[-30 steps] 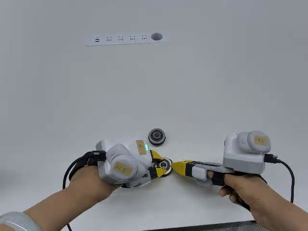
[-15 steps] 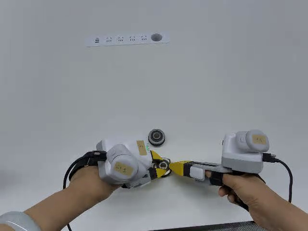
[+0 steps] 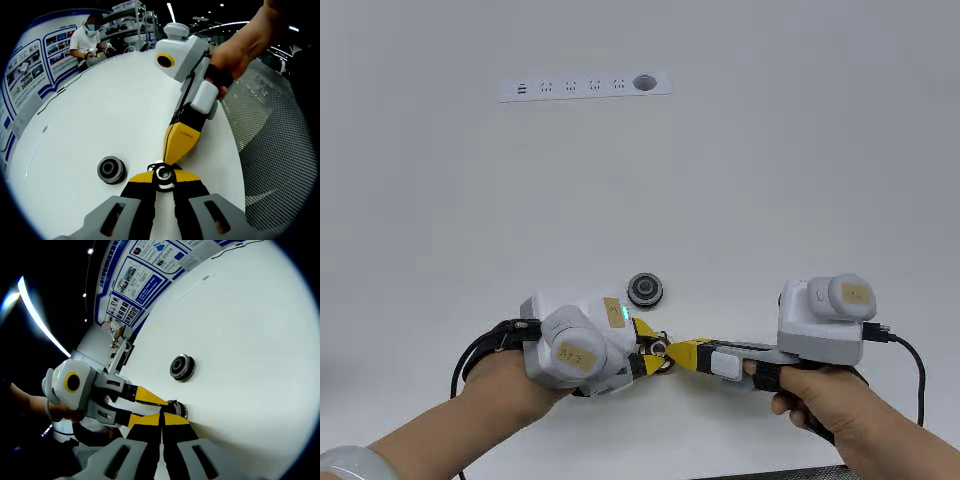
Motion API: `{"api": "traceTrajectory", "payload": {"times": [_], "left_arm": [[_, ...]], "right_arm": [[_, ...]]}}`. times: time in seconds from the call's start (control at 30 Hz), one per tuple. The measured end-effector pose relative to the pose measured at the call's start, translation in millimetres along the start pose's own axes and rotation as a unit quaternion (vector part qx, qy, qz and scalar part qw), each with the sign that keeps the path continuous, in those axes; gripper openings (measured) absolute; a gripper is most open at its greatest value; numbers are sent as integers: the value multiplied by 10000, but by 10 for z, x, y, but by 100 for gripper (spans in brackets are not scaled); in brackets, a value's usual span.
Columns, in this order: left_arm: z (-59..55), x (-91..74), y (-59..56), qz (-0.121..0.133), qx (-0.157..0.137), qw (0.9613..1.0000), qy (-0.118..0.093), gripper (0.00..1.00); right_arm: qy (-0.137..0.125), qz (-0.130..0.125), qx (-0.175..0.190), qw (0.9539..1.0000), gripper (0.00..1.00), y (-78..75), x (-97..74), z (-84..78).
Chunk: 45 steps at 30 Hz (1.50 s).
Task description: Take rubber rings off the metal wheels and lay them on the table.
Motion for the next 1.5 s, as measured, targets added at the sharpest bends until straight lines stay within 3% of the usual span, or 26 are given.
{"api": "traceTrajectory", "payload": {"times": [0.1,0.27,0.83,1.17,1.5], "left_arm": [[0,0,-1,6,-1,10000,1,12],[3,-3,-2,7,5,10000,5,12],[31,-22,-4,35,54,9999,-80,16],[68,-91,-1,86,-23,9996,-270,24],[-20,-109,18,155,-26,9995,-266,39]], "right_arm": [[-37,138,-17,9999,1,74,15,25],[-28,131,28,9999,1,84,15,28],[-104,-53,85,9999,1,4,-21,34],[-112,-64,98,9999,1,-5,-23,33],[-144,34,113,9998,1,56,-32,38]]}}
Point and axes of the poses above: the centre of the closed fingertips' face, and the gripper's own axes: x roughly forward along the fingers, y roughly to its left, z roughly out of its top, the point moved 4 cm from there along -x, roughly backward along the fingers, and after that the axes turned 7 degrees about -y, right-handed, at the moved point
